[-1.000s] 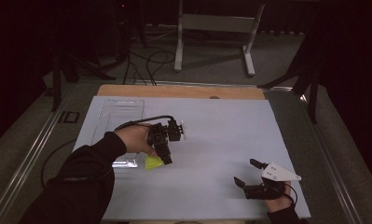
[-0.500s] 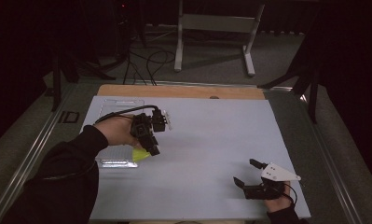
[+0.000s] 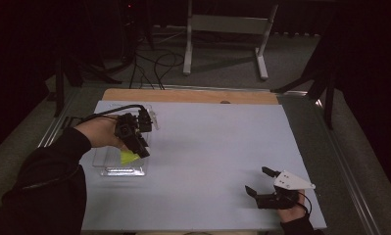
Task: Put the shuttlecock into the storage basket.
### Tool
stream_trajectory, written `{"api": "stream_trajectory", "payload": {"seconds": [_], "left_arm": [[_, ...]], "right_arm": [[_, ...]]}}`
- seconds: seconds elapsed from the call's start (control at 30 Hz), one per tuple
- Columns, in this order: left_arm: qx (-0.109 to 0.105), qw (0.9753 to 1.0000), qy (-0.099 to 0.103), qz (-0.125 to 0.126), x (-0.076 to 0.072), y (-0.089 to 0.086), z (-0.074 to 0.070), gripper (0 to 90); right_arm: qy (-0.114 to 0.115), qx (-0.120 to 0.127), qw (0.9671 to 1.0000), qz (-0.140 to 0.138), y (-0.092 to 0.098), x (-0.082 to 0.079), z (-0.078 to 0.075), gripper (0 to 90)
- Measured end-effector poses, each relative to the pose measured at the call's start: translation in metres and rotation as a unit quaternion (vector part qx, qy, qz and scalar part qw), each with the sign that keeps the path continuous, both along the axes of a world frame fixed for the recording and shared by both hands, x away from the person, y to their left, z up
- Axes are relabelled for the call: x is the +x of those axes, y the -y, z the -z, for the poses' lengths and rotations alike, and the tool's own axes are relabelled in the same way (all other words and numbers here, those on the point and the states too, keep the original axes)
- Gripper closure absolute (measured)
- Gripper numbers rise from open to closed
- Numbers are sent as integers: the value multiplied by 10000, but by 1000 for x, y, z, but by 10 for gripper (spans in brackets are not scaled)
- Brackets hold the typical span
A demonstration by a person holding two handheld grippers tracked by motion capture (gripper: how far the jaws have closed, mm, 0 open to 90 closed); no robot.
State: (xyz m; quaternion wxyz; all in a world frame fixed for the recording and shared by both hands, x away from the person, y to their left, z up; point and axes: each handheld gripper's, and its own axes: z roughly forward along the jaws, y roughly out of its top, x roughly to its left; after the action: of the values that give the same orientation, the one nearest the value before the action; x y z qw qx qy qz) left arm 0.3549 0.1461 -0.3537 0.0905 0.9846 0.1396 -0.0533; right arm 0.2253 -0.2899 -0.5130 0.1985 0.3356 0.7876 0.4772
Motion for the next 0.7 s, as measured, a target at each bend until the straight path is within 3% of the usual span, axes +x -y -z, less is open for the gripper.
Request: {"api": "stream_trajectory", "payload": {"seconds": [0.37,0.7], "left_arm": [[-13,9999,136,-99,2,-35,4,656],[-88,9994,329,45,2,-62,22,656]], "right_arm": [[-6,7,10000,2,0,0,0,90],[-20,-8,10000,-15,-1,0,0,91]]}}
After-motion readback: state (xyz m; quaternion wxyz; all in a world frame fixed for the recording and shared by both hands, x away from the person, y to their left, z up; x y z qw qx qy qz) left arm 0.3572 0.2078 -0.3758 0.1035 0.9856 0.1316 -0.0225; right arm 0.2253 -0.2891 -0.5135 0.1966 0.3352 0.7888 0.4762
